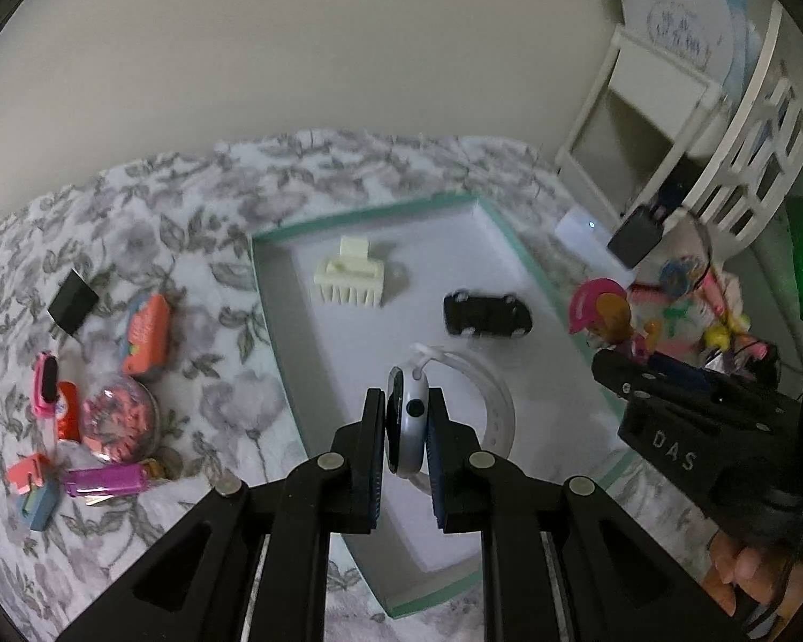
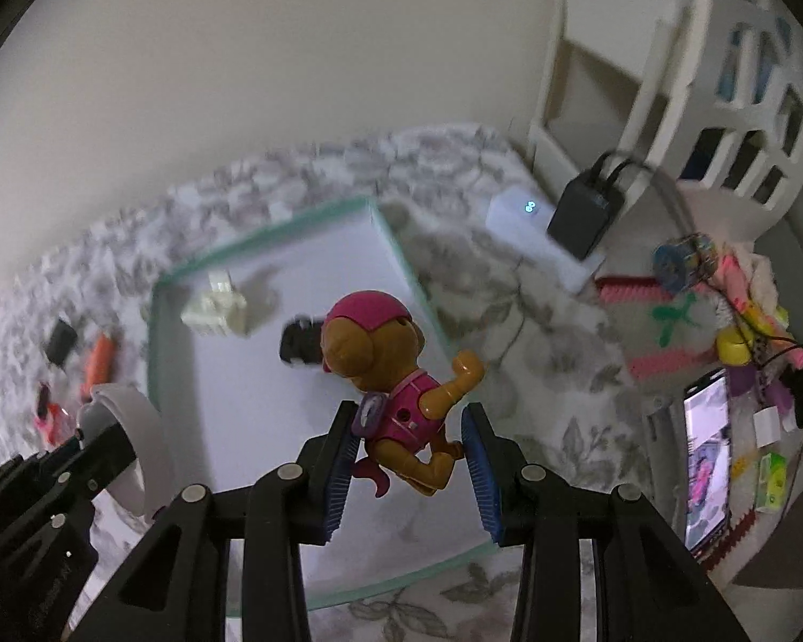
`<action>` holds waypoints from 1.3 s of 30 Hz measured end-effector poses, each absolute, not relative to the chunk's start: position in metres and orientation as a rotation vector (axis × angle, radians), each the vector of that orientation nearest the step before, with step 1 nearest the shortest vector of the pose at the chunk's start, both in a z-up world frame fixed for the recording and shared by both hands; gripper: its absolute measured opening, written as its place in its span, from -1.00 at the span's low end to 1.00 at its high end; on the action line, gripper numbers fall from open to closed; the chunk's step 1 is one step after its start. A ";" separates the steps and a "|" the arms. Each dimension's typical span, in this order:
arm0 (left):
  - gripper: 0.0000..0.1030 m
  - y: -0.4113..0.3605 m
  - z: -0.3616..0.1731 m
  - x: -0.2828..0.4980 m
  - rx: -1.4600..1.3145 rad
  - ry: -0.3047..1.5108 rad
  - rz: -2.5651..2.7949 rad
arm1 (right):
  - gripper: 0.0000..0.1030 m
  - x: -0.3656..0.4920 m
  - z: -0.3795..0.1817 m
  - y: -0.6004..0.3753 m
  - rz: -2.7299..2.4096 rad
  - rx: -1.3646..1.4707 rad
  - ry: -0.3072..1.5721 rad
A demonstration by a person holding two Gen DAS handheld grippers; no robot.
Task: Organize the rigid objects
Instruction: 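Carry the figure and watch into the tray and open both grippers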
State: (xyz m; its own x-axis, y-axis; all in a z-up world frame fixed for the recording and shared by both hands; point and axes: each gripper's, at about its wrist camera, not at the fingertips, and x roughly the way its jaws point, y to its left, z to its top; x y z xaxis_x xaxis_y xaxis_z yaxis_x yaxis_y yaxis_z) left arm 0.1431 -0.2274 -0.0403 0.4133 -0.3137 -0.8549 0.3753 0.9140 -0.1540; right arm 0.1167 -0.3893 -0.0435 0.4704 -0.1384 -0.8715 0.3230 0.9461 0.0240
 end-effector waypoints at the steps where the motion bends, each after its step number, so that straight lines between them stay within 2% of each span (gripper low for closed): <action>1: -0.71 -0.228 -0.045 0.144 0.071 1.067 -0.428 | -0.19 0.119 -0.050 -0.387 -0.282 0.181 1.060; 14: -0.71 -0.230 -0.078 0.164 0.114 1.093 -0.392 | -0.19 0.138 -0.095 -0.386 -0.295 0.125 1.139; 26: -0.70 -0.234 -0.089 0.172 0.121 1.119 -0.396 | -0.17 0.145 -0.106 -0.383 -0.290 0.106 1.164; 31: -0.55 -0.231 -0.085 0.171 0.113 1.121 -0.397 | -0.16 0.146 -0.101 -0.377 -0.277 0.074 1.163; 33: -0.44 -0.230 -0.080 0.171 0.106 1.117 -0.401 | -0.10 0.146 -0.099 -0.373 -0.275 0.047 1.164; 35: -0.30 -0.228 -0.074 0.170 0.097 1.107 -0.405 | 0.08 0.145 -0.096 -0.370 -0.276 0.029 1.159; 39: -0.24 -0.221 -0.059 0.169 0.082 1.082 -0.396 | 0.09 0.144 -0.084 -0.367 -0.269 0.021 1.135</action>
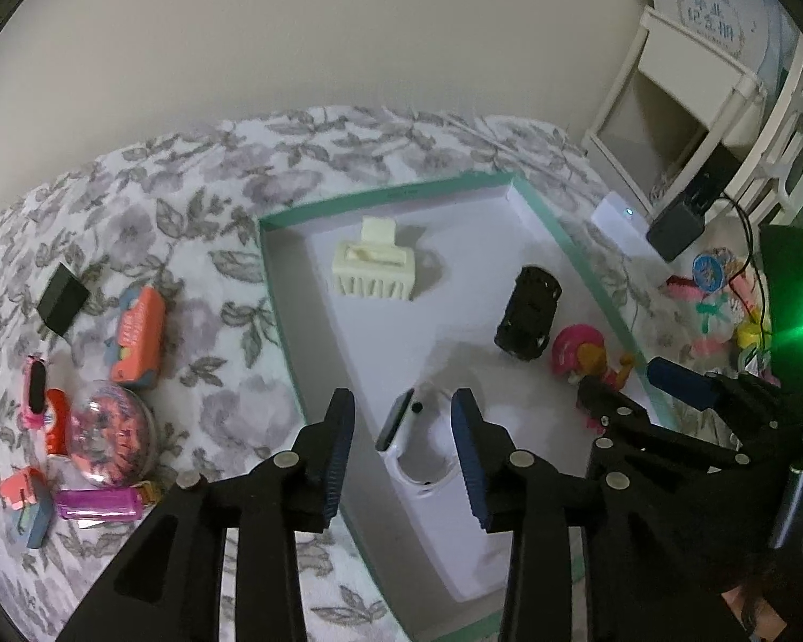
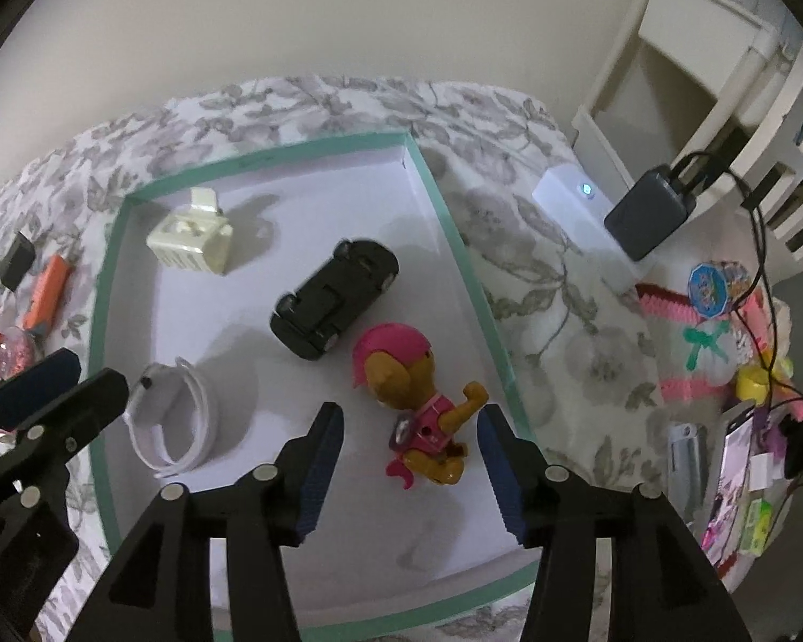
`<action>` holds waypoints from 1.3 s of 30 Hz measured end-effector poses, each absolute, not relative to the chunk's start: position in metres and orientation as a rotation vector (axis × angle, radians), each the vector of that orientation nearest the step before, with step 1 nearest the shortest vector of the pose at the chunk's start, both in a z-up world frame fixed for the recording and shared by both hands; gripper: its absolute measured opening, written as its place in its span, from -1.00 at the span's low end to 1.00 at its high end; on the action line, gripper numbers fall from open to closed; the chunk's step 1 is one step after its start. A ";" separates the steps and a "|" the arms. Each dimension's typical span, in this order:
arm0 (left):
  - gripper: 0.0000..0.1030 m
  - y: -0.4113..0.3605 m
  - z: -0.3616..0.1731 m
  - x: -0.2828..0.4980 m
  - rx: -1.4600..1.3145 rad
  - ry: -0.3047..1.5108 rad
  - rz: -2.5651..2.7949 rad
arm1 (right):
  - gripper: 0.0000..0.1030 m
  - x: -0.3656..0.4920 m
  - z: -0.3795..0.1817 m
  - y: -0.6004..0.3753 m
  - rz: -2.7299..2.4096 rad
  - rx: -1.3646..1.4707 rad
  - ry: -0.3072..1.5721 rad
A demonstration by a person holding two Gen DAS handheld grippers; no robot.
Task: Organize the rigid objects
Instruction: 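Carry the figure and watch into the tray and open both grippers, then move both tools back over the remaining toys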
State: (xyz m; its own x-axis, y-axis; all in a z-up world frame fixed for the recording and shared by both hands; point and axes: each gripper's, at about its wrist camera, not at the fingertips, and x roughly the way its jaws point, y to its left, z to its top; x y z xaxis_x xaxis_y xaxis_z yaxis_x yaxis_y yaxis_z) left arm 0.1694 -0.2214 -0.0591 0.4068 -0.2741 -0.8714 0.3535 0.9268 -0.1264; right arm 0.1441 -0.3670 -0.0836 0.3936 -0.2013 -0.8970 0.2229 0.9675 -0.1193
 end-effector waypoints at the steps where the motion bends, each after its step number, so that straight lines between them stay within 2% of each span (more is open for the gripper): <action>1: -0.21 -0.219 -0.056 0.170 0.078 1.076 -0.392 | 0.09 0.144 -0.079 -0.366 -0.270 0.018 1.126; 2: -0.18 -0.215 -0.051 0.170 0.071 1.067 -0.384 | 0.09 0.143 -0.075 -0.366 -0.272 0.013 1.117; 4: 0.07 -0.209 -0.044 0.171 0.057 1.056 -0.365 | 0.09 0.142 -0.066 -0.363 -0.279 -0.003 1.097; 8: 0.24 -0.196 -0.032 0.173 0.036 1.037 -0.337 | 0.36 0.139 -0.051 -0.359 -0.283 -0.025 1.054; 10: 0.51 -0.189 -0.029 0.174 0.032 1.029 -0.316 | 0.42 0.138 -0.048 -0.358 -0.274 -0.021 1.043; 12: 0.63 -0.183 -0.028 0.174 0.025 1.020 -0.297 | 0.56 0.137 -0.046 -0.356 -0.274 -0.021 1.034; 15: 0.67 -0.174 -0.027 0.174 0.025 1.012 -0.261 | 0.70 0.135 -0.047 -0.353 -0.269 -0.022 1.030; 18: 0.97 -0.168 -0.028 0.173 0.027 1.002 -0.235 | 0.93 0.134 -0.048 -0.349 -0.269 -0.022 1.022; 22: 0.97 -0.161 -0.029 0.171 0.034 0.998 -0.218 | 1.00 0.132 -0.046 -0.350 -0.258 0.007 1.002; 39: 0.98 -0.081 -0.022 0.159 -0.079 0.929 -0.072 | 1.00 0.136 -0.049 -0.314 -0.161 0.043 0.965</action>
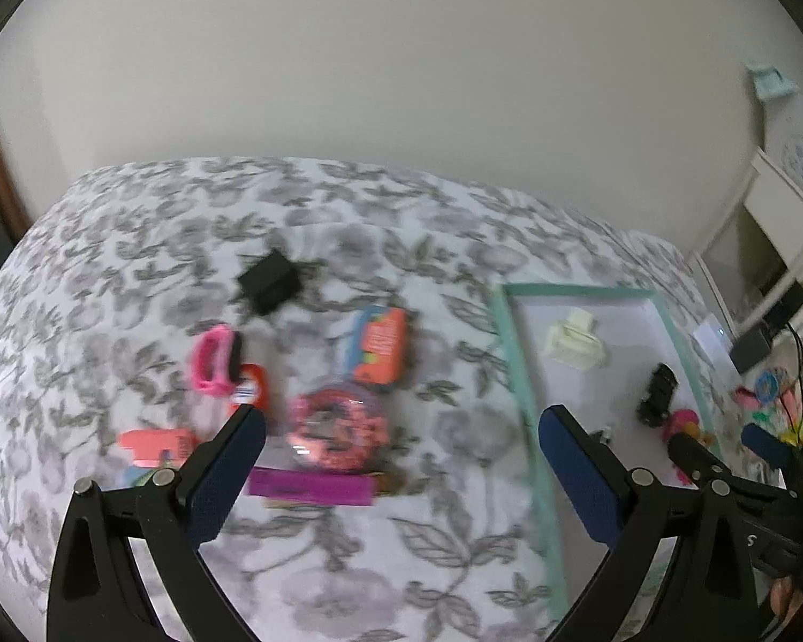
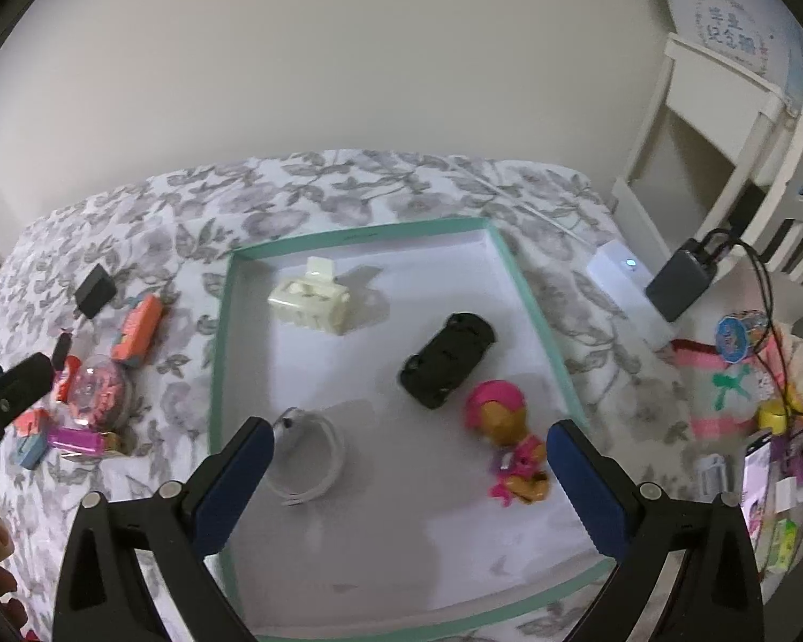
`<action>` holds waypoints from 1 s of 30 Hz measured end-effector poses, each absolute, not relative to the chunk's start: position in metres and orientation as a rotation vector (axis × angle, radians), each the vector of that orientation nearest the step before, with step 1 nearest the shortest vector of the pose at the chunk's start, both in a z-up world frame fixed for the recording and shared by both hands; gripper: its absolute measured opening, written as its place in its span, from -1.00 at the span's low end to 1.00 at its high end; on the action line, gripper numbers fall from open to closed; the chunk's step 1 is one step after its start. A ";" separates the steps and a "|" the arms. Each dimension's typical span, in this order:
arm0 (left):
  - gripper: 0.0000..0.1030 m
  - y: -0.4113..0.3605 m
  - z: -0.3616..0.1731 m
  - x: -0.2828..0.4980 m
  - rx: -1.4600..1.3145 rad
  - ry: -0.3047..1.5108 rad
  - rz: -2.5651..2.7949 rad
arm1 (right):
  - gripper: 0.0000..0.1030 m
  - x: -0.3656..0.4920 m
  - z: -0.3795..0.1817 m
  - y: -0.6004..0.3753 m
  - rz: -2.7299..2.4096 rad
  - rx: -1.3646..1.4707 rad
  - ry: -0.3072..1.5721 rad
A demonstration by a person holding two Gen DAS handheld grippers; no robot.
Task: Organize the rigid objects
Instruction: 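Move both tools back over the remaining toys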
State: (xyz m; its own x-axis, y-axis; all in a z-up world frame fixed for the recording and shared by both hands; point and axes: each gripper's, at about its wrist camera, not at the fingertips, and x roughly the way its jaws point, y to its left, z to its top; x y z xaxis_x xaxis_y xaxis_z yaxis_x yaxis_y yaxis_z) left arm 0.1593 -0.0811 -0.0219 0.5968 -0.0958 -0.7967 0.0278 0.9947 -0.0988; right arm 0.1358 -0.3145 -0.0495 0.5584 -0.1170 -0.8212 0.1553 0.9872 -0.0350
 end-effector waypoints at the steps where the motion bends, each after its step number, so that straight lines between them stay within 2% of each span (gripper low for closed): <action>1: 0.98 -0.073 -0.021 0.158 -0.086 0.924 -0.053 | 1.00 0.136 -0.048 -0.311 -0.151 0.045 0.959; 12: 0.98 0.006 -0.007 0.153 -0.176 0.922 0.090 | 1.00 0.144 -0.036 -0.241 0.003 0.038 0.919; 30: 0.98 0.093 -0.019 0.147 -0.296 0.986 0.263 | 1.00 0.155 -0.043 -0.156 0.154 -0.001 0.935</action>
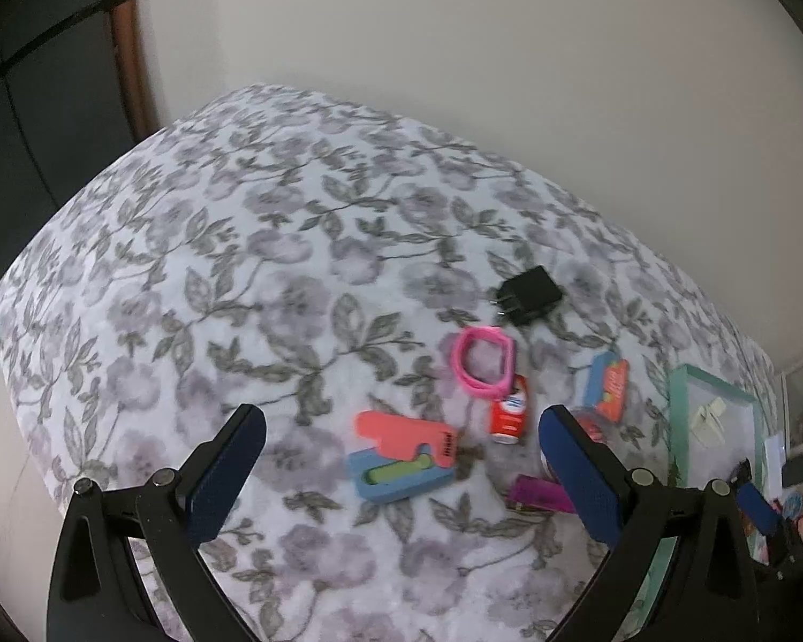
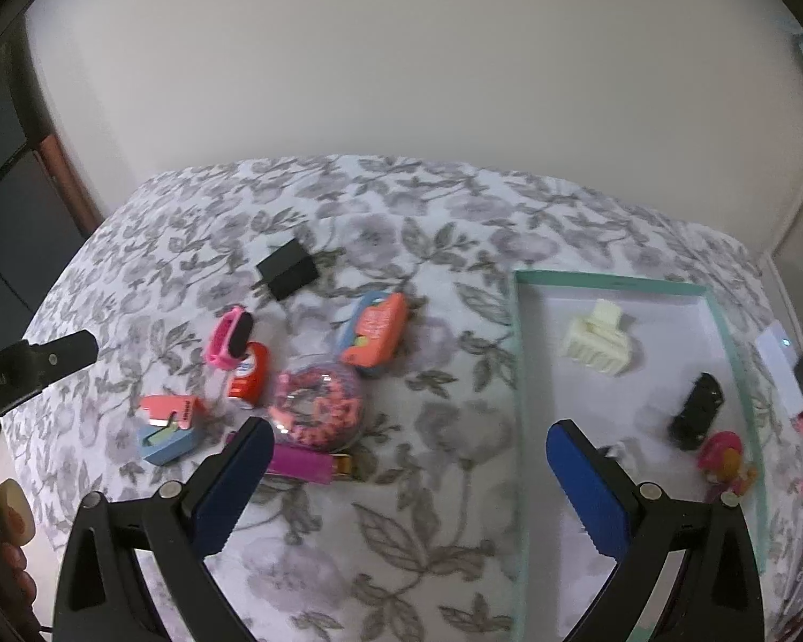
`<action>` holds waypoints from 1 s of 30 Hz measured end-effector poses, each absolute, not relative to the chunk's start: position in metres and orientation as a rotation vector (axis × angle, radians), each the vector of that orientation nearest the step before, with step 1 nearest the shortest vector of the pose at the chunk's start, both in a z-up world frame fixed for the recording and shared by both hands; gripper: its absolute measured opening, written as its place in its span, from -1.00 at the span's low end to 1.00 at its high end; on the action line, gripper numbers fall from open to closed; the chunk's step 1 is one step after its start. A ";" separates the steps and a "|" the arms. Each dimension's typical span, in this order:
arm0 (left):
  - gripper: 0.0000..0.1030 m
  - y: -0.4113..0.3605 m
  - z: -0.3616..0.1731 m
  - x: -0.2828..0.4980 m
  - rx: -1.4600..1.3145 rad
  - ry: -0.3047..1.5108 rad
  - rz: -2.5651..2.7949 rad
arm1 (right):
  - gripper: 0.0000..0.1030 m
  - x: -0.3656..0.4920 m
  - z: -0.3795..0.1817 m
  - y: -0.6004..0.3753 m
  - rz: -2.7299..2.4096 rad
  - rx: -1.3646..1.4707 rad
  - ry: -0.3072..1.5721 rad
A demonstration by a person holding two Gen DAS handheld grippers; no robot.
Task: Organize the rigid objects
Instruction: 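Move both tools back over the remaining toys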
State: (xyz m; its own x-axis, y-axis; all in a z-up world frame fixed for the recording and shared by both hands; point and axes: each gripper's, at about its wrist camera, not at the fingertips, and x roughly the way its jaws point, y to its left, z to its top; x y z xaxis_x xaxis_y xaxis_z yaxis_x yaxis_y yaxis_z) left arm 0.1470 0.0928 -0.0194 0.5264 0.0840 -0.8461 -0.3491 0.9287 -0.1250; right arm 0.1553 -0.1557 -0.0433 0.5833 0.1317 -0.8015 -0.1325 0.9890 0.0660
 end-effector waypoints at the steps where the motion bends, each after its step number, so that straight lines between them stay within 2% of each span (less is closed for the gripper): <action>1: 0.98 0.097 -0.021 0.147 -0.303 0.989 0.270 | 1.00 0.156 -0.045 -0.152 0.160 -0.002 0.938; 10: 0.98 0.122 -0.042 0.154 -0.359 1.046 0.306 | 1.00 0.167 -0.069 -0.121 0.216 -0.029 0.991; 18: 0.98 0.136 -0.088 0.169 -0.429 1.142 0.333 | 1.00 0.177 -0.104 -0.114 0.212 -0.033 1.075; 30: 0.98 0.157 -0.133 0.179 -0.430 1.162 0.430 | 1.00 0.183 -0.109 -0.136 0.185 0.049 1.093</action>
State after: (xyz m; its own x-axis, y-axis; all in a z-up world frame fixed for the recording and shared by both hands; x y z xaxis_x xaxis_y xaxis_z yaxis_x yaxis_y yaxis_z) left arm 0.1794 0.1572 -0.1326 0.3364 0.1014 -0.9363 -0.5329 0.8402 -0.1005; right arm 0.1830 -0.1357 -0.1094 0.4459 0.1737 -0.8781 -0.1255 0.9834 0.1308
